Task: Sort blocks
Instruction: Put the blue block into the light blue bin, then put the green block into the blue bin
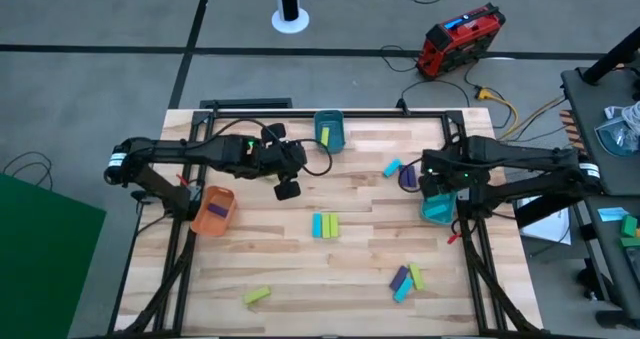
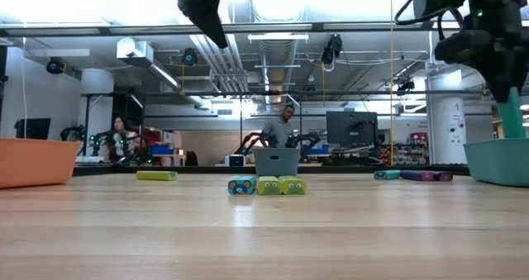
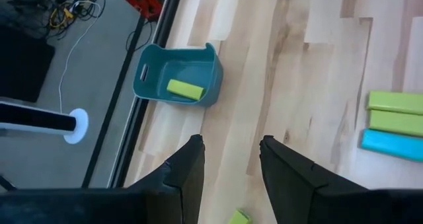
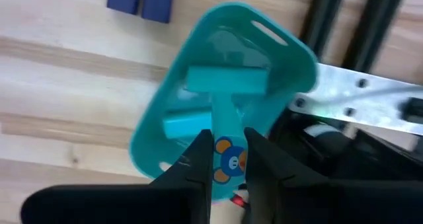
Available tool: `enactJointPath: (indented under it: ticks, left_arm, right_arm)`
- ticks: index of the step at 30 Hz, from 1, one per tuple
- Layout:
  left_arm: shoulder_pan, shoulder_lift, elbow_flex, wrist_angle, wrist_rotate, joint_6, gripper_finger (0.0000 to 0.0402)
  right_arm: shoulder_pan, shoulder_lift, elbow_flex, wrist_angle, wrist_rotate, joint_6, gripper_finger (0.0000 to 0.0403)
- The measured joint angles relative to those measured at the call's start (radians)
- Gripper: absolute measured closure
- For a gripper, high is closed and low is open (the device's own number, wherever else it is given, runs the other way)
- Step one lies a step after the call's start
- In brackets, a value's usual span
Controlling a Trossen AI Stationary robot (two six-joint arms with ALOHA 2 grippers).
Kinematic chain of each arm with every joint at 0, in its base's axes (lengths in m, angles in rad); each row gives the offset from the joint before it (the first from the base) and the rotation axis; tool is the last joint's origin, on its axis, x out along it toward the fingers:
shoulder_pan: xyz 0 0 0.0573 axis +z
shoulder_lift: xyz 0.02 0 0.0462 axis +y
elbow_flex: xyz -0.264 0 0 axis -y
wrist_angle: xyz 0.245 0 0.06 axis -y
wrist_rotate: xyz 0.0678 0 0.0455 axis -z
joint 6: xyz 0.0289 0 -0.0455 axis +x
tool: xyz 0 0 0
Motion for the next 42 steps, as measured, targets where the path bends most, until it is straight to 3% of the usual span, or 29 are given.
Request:
enactJointPath:
  ticks: [7, 12, 28, 42]
  left_arm:
    - [0.018, 0.0, 0.0, 0.015, 0.0, 0.0, 0.0276]
    - [0.018, 0.0, 0.0, 0.015, 0.0, 0.0, 0.0276]
    - [0.018, 0.0, 0.0, 0.015, 0.001, 0.0, 0.0276]
    - [0.018, 0.0, 0.0, 0.013, 0.001, -0.004, 0.0276]
  right_arm:
    - [0.0, 0.011, -0.031, 0.019, 0.0, 0.019, 0.0267]
    - [0.0, 0.025, -0.031, 0.02, 0.002, 0.009, 0.025]
    - [0.0, 0.06, 0.001, 0.248, 0.002, -0.011, 0.0348]
    - [0.0, 0.323, 0.175, 0.311, 0.054, -0.185, 0.0391]
